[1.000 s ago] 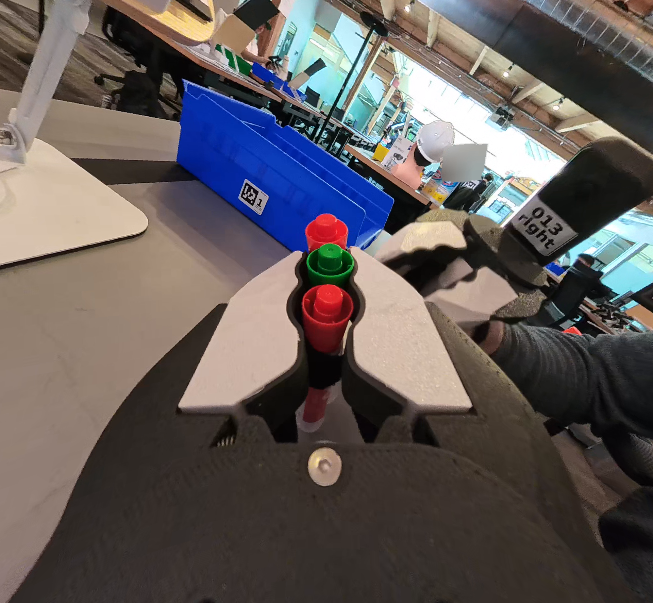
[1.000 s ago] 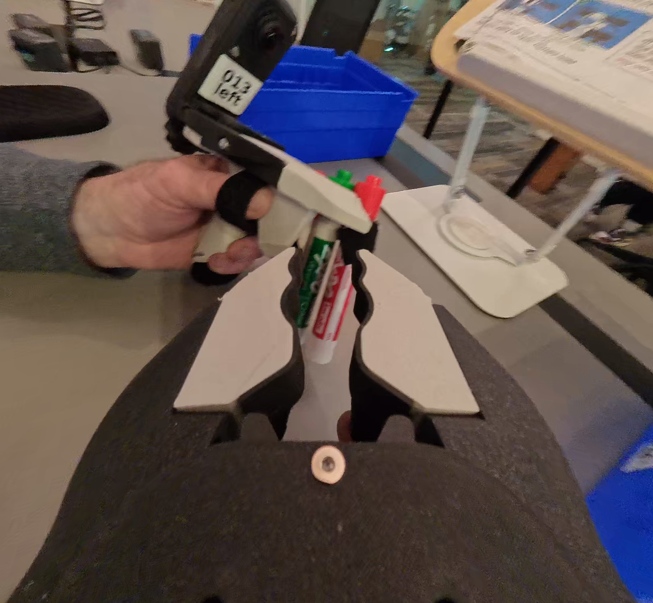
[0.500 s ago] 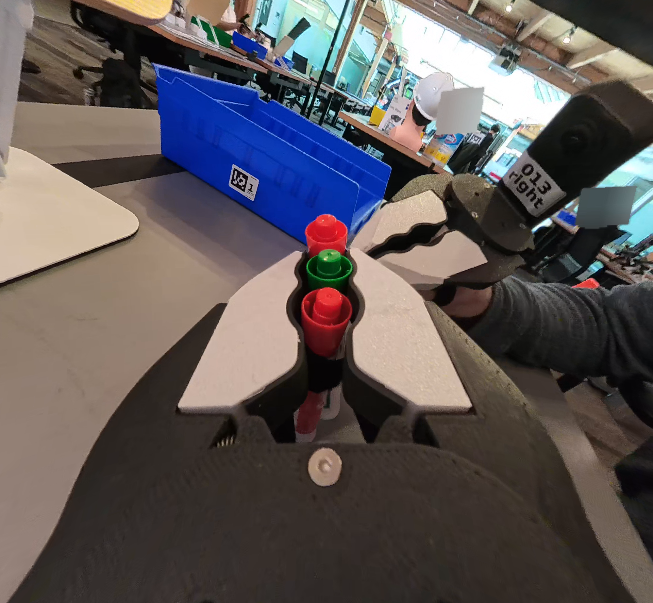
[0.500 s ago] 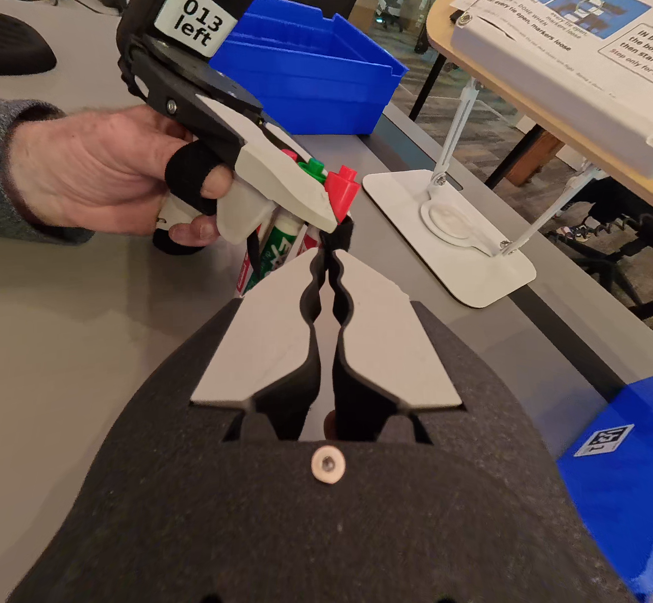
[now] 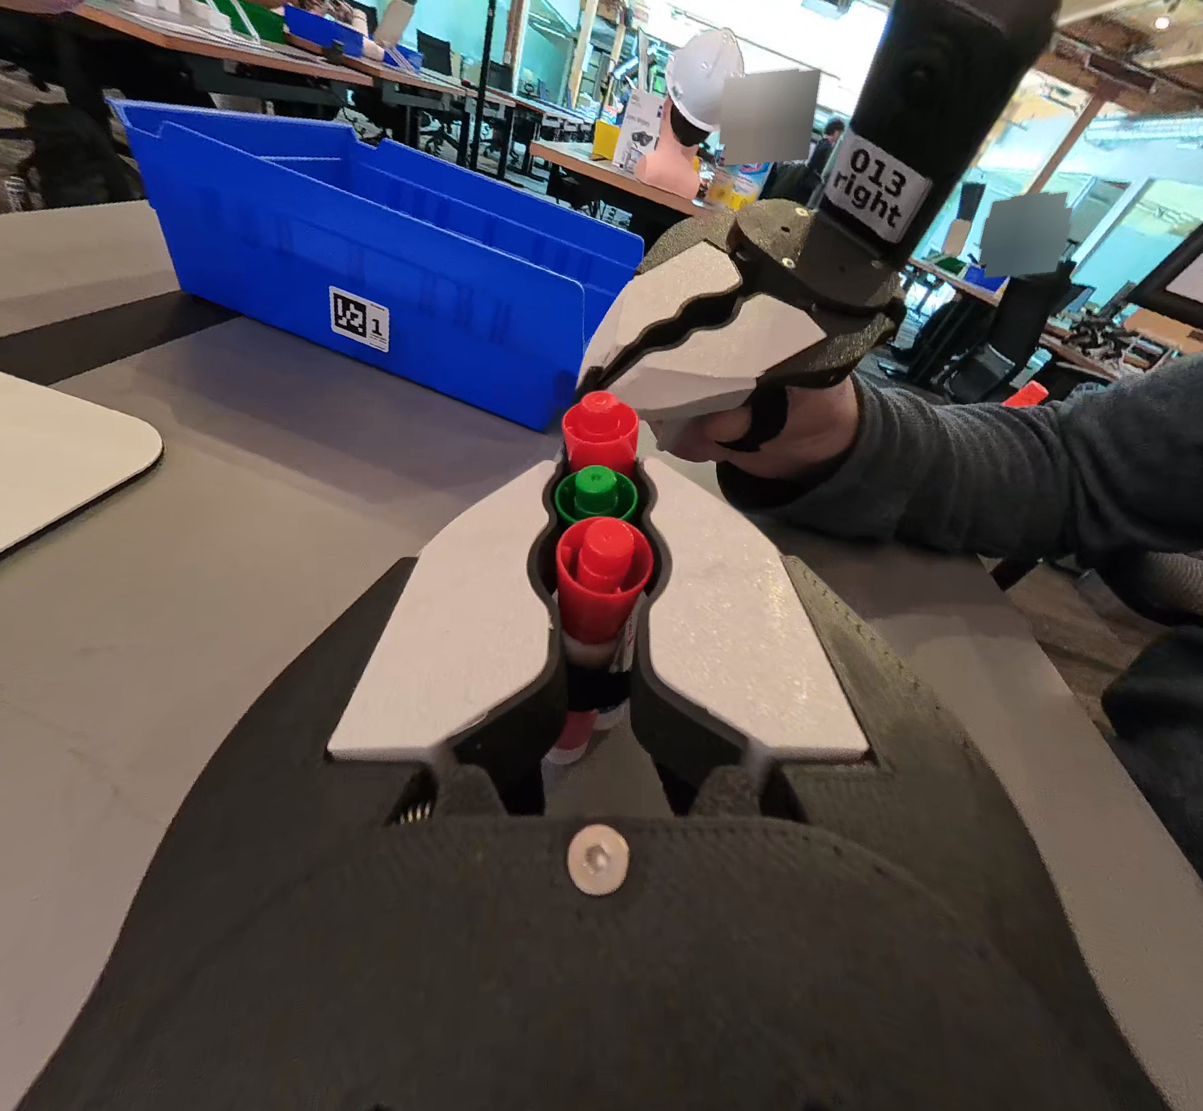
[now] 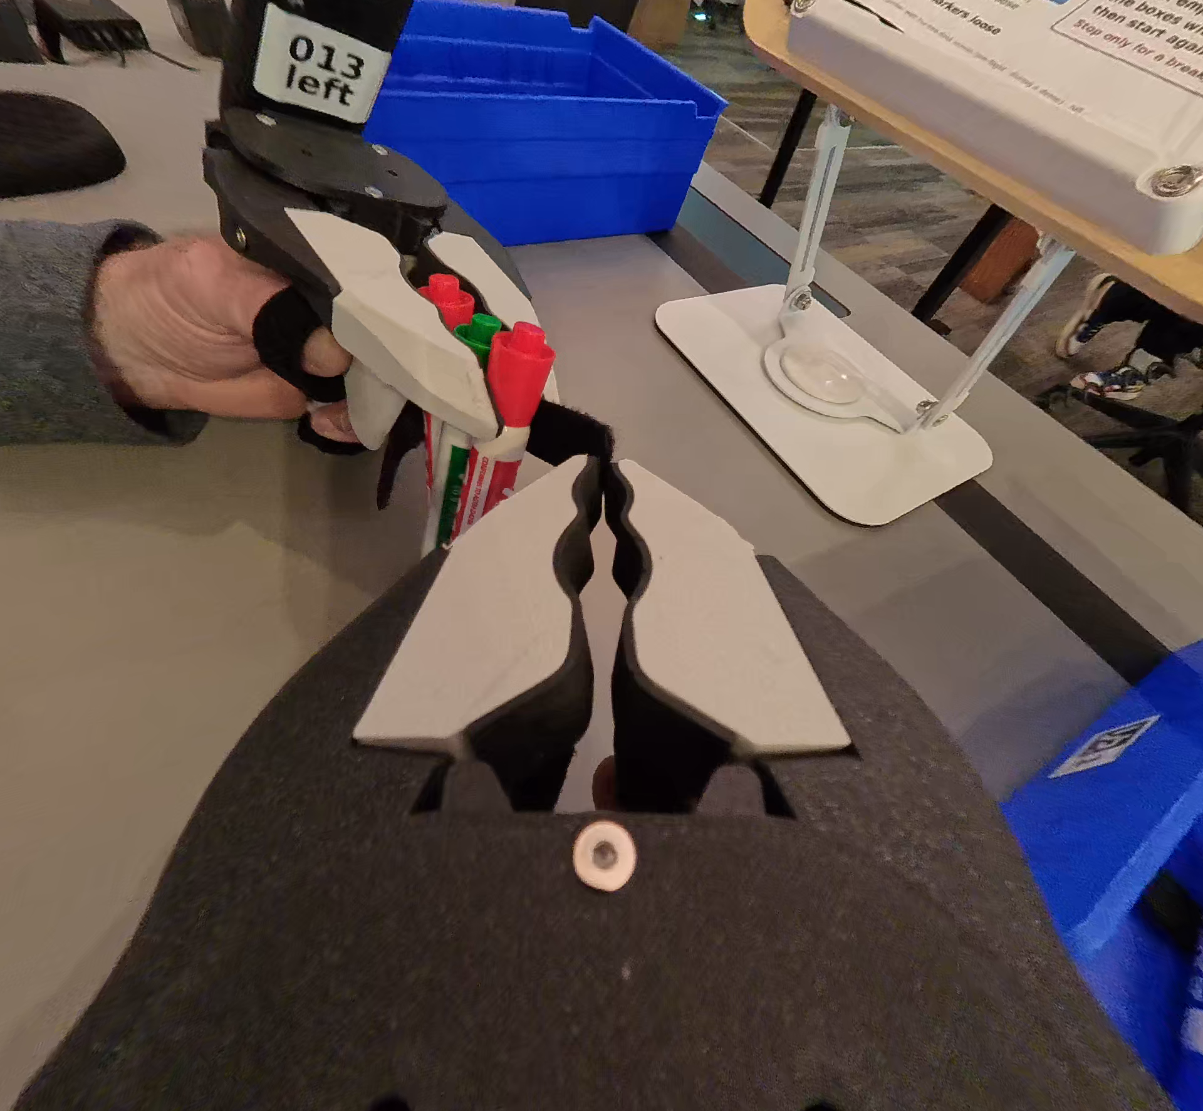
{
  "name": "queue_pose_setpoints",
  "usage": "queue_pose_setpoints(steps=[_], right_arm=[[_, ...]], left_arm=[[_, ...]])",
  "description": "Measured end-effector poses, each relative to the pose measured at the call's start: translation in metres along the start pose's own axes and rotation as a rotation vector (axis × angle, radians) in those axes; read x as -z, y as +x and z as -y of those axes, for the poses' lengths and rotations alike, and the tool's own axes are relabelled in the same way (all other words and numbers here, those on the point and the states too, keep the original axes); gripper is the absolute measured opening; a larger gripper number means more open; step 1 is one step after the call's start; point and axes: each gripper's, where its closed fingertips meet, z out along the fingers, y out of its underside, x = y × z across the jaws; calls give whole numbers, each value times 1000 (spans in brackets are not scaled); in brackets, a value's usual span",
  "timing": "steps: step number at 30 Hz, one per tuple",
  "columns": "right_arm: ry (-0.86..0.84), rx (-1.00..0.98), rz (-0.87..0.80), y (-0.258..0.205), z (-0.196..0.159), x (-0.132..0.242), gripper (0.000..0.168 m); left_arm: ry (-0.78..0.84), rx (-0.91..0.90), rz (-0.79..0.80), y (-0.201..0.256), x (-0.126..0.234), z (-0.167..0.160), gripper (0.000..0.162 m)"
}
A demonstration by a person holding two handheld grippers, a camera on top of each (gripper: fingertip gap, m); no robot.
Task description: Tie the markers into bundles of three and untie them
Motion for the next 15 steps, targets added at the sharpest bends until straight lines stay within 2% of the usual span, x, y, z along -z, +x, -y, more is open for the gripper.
queue_pose_setpoints(steps=[15], right_arm=[[-8, -10, 43, -2, -7, 16, 1]], left_arm=[[-73, -95, -37, 11, -4, -11, 18]])
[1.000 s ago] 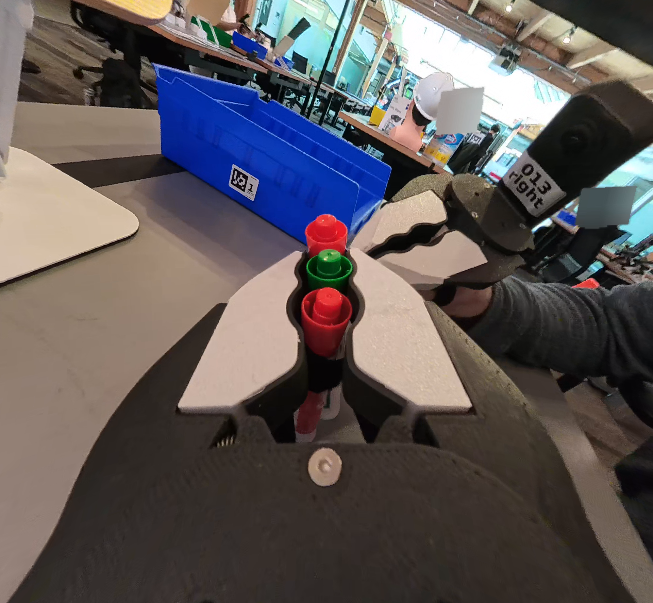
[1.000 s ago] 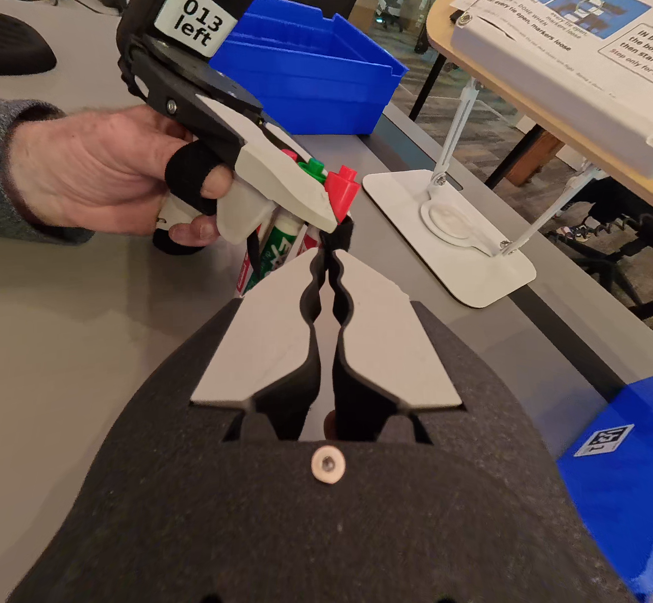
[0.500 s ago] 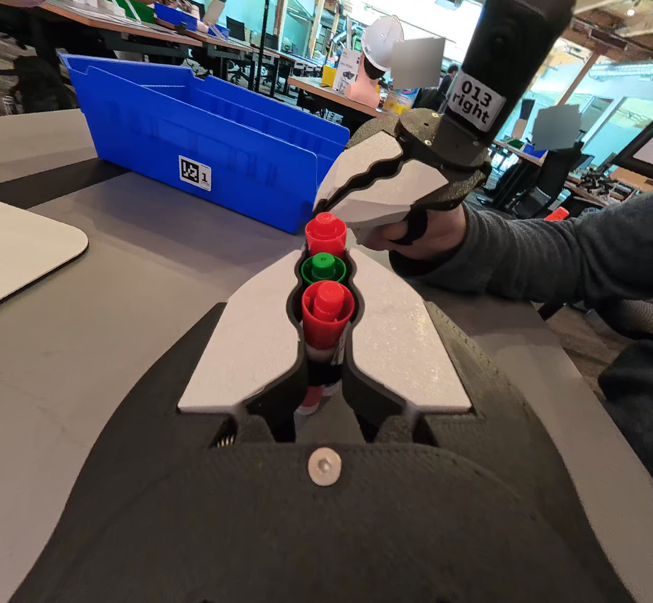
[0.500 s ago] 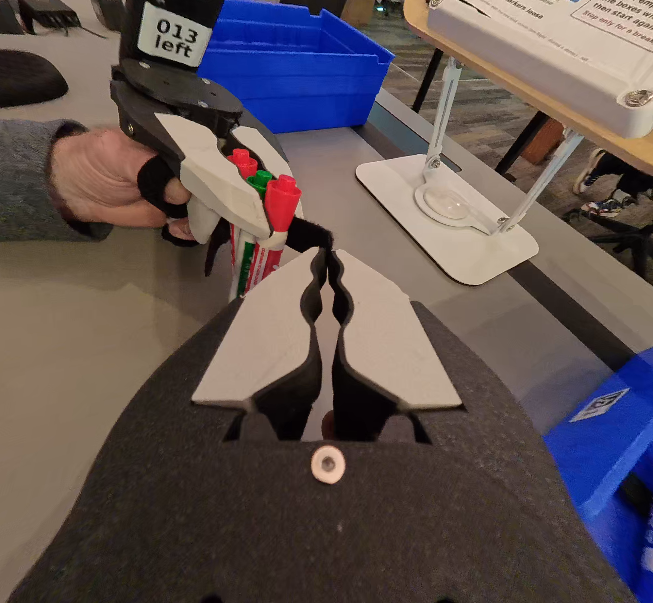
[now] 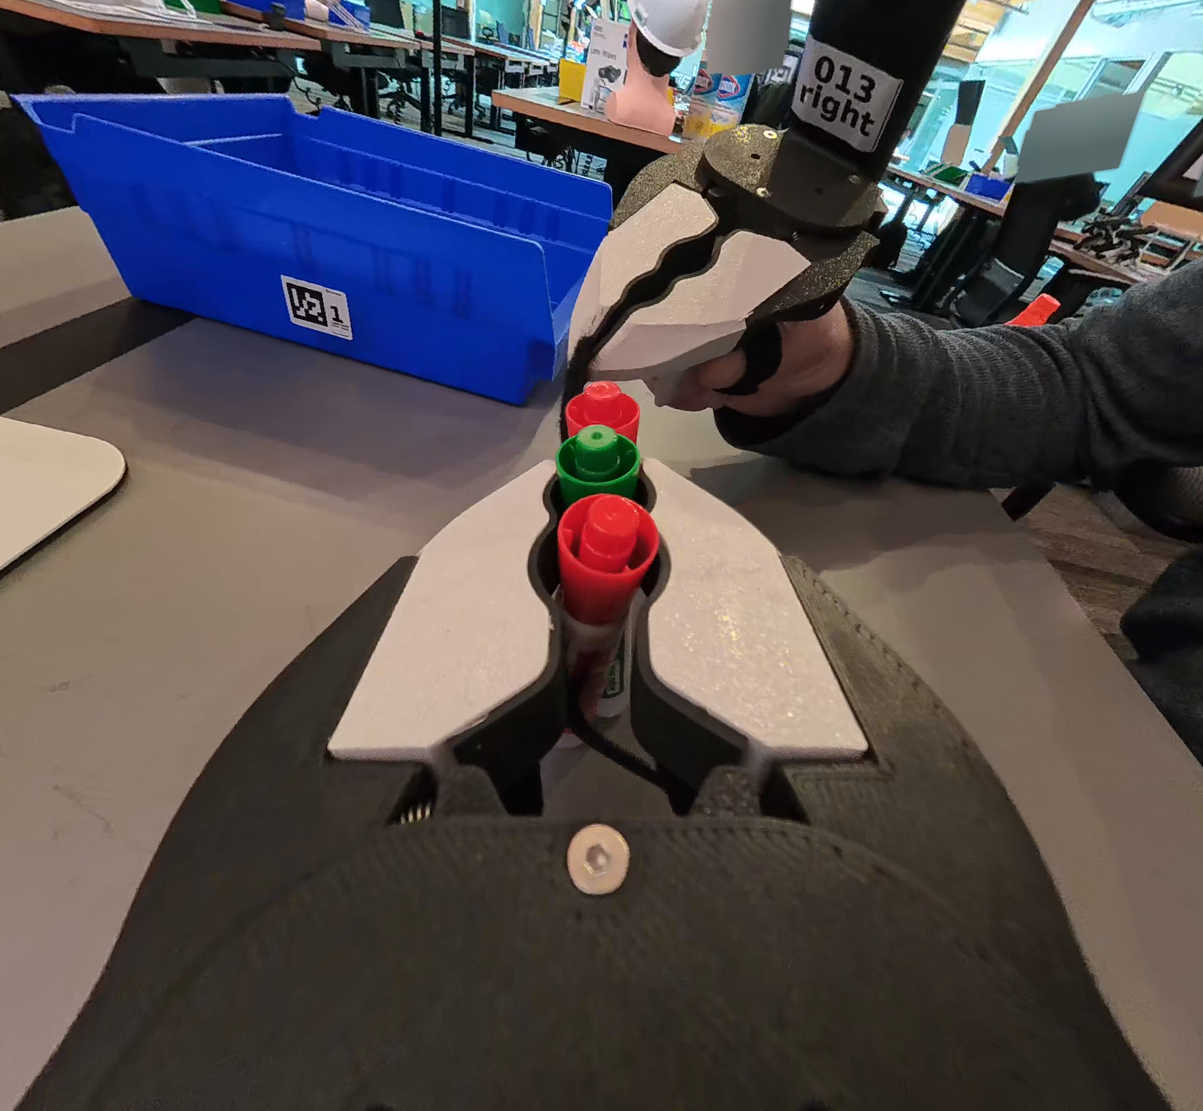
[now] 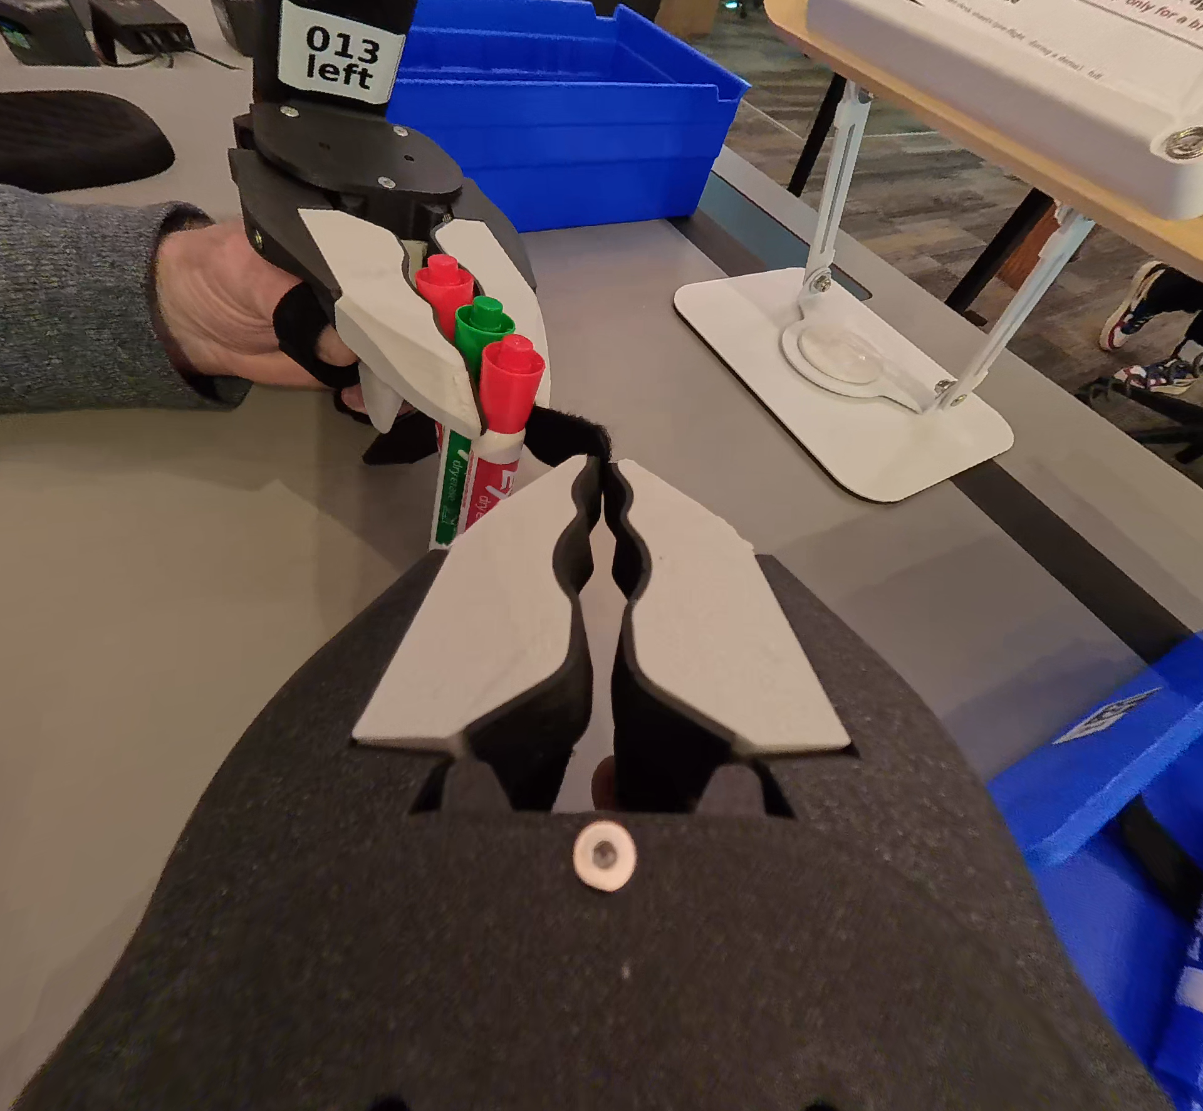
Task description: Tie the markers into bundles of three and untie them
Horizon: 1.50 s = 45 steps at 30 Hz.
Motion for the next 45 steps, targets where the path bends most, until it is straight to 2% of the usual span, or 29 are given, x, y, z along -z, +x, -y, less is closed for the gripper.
queue_pose_setpoints(steps=[8, 17, 20, 24, 28, 32, 33, 35, 38, 41, 45], right_arm=[[58, -72, -55, 27, 8, 24, 0], [75, -53, -83, 32, 20, 35, 1], [92, -49, -163, 53, 29, 59, 1], [127, -82, -373, 114, 38, 119, 1], [72, -128, -559, 178, 19, 167, 0], [-95, -187, -655, 219, -22, 176, 1], [-119, -203, -663, 224, -29, 174, 6], [-168, -214, -694, 228, -39, 174, 26], [-172, -145, -710, 215, -30, 171, 42], [-140, -33, -632, 176, -4, 150, 46], [-65, -80, -184, 69, 21, 81, 47]], left_arm=[[23, 5, -11, -2, 9, 4, 17], [11, 9, -23, 1, 4, 0, 17], [13, 13, -24, 0, 5, 0, 17], [12, 7, -30, 1, 4, 0, 17], [21, 17, -34, 1, 5, 1, 17], [17, 18, -40, 2, 3, 1, 17], [13, 16, -42, 2, 3, 0, 17], [9, 12, -44, 3, 2, 0, 17], [12, 17, -42, 2, 3, 0, 17], [13, 19, -44, 2, 3, 0, 17], [28, 28, -43, 1, 3, 2, 17]])
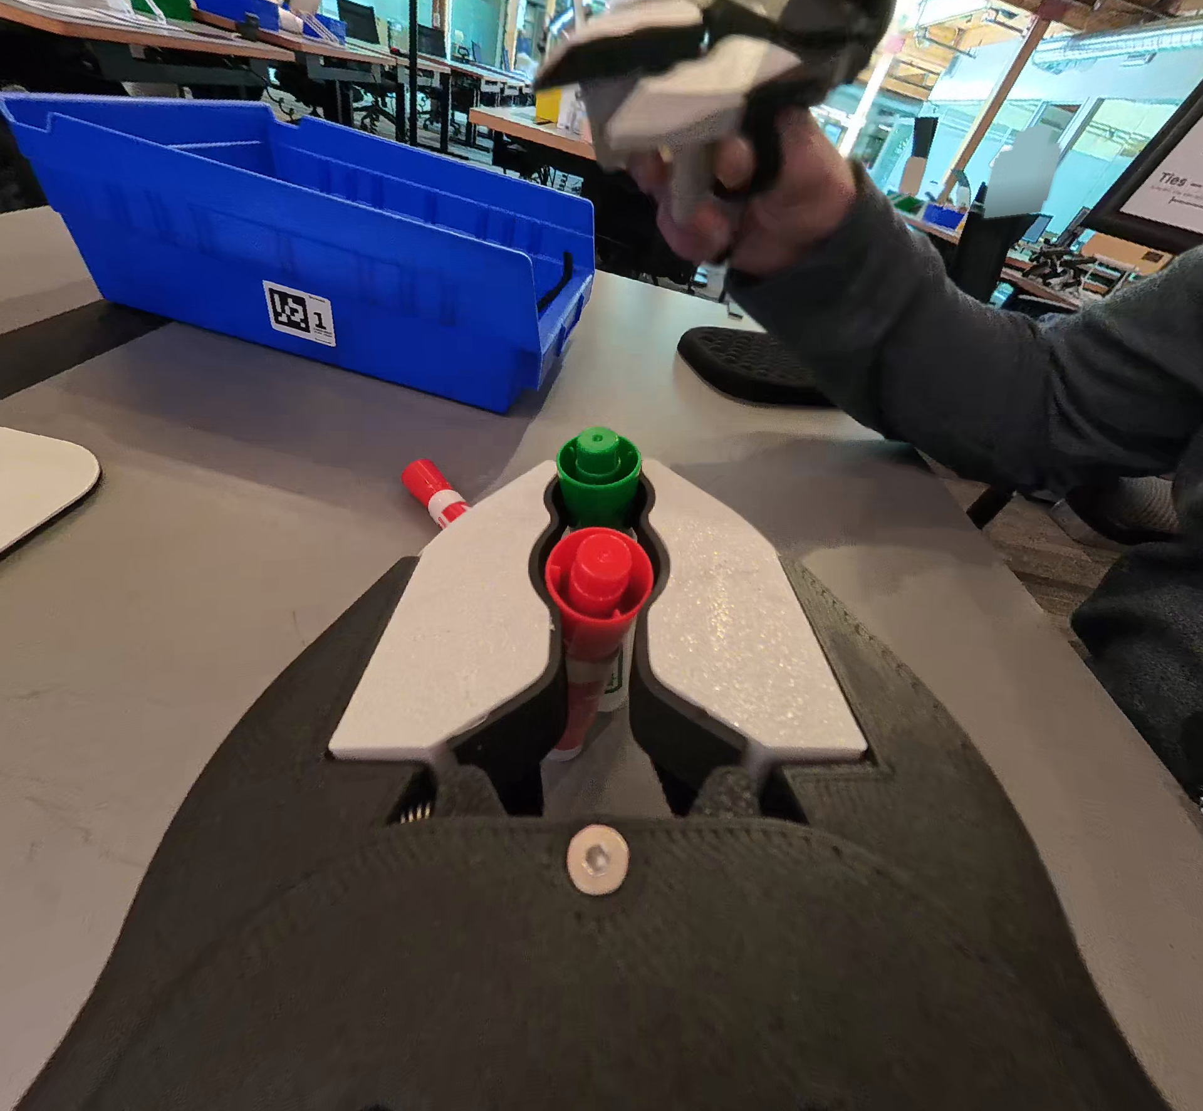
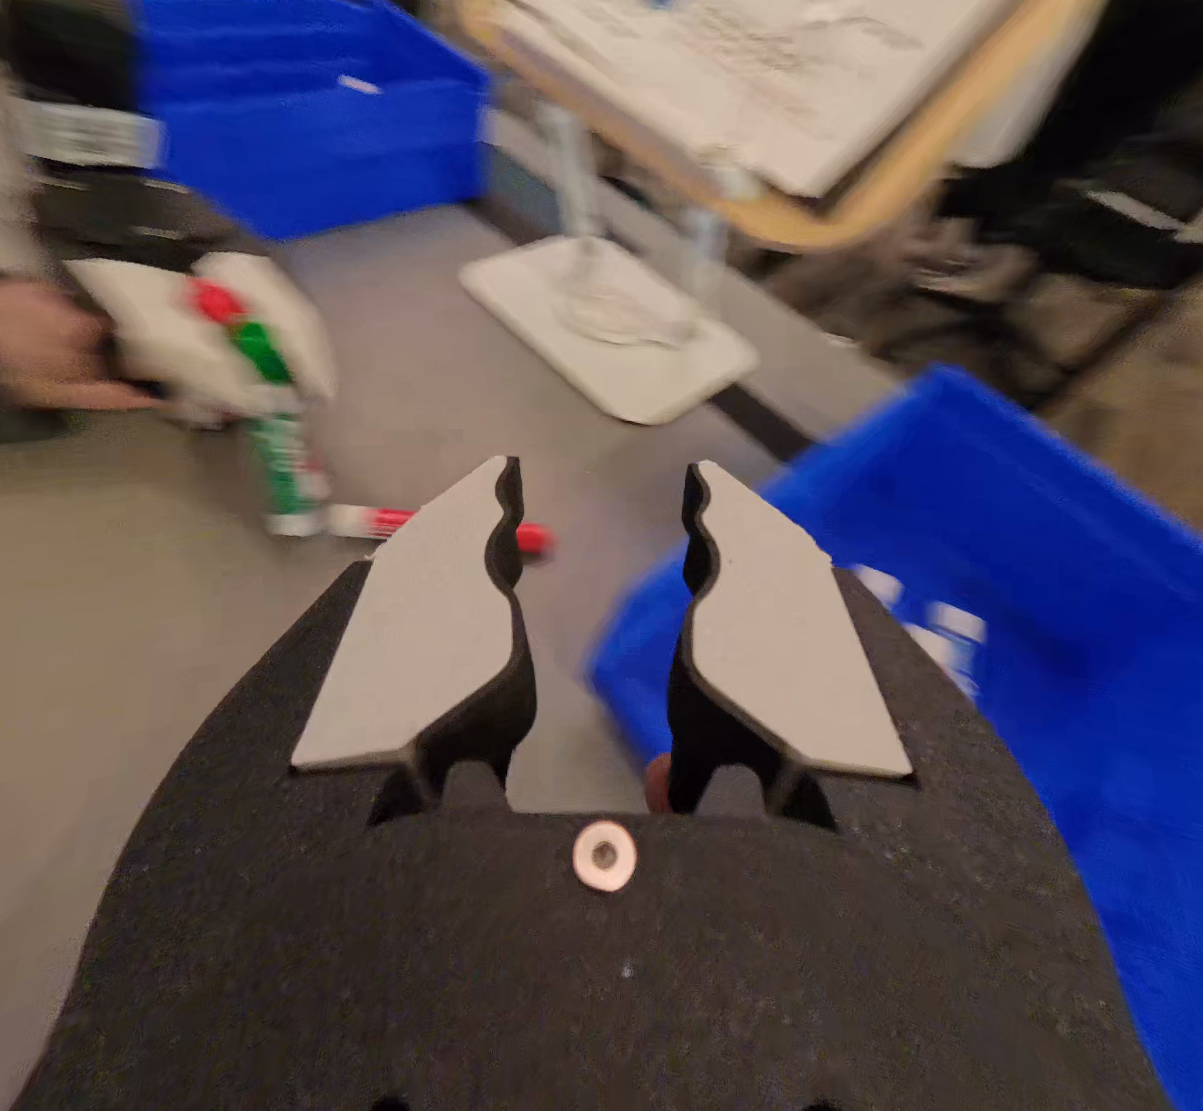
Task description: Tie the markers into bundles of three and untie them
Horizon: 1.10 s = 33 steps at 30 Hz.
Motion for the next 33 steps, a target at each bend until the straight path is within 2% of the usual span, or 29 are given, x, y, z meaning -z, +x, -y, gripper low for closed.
queue_pose_setpoints(steps=[3, 8, 10, 13, 17, 30, 33], right_arm=[[-50, -32, 251, -80, -15, -44, 50], [-157, -46, 382, -136, -51, -97, 49], [-150, -42, 368, -140, -52, -106, 42], [-115, -42, 400, -146, -48, -111, 19], [-112, -55, 396, -142, -48, -107, 18], [-166, -46, 364, -123, -54, -58, 18], [-189, -37, 341, -115, -58, -49, 18]], left_arm=[[7, 6, 2, -1, 0, 1, 17], [8, -5, -5, 1, 0, 1, 17], [1, -9, -11, 2, -1, 0, 17], [-9, -13, -24, 4, -2, -1, 17], [3, 8, -30, 3, -1, 0, 17], [-21, 16, -99, 14, -12, -2, 23], [26, 41, -102, 11, -6, 3, 21]])
